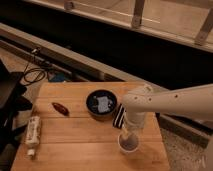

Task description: Pick up the ceramic cup

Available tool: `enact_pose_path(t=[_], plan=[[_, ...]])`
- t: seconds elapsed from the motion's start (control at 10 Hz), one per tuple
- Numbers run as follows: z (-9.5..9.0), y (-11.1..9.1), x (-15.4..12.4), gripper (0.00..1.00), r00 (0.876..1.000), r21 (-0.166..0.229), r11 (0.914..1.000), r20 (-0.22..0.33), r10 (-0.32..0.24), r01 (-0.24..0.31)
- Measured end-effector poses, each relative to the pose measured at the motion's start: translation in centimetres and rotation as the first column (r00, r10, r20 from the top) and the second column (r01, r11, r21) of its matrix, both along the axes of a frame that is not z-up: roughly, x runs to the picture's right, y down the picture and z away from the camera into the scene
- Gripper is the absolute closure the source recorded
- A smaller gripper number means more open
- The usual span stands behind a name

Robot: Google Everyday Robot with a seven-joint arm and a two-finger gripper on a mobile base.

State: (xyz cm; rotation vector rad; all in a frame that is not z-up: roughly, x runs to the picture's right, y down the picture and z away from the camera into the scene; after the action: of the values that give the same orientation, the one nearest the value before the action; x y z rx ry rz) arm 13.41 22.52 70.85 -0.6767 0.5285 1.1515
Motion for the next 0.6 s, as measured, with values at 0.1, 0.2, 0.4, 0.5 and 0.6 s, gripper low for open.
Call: enact_pose_path(t=[0.1,0.2,0.4,0.5,0.6], plan=[[0.09,0.06,0.0,0.58,1.0,-0.005,1.0,-0.004,-0.001,0.001],[0.17,0.06,0.04,0.61,1.0,-0.01,0.9999,-0.008,-0.003,0.003],[0.12,0.01,-0.05,0.62,1.0,-0.019,0.9998,-0.011,-0.005,0.004],[0.08,-0.12,-0.25,0.66,1.0,-0.023,0.9997,-0.003,-0.006,0.006],[-0.29,-0.59,-0.64,0.74,1.0,-0.028,0.9996,0.01,-0.008,0.008]])
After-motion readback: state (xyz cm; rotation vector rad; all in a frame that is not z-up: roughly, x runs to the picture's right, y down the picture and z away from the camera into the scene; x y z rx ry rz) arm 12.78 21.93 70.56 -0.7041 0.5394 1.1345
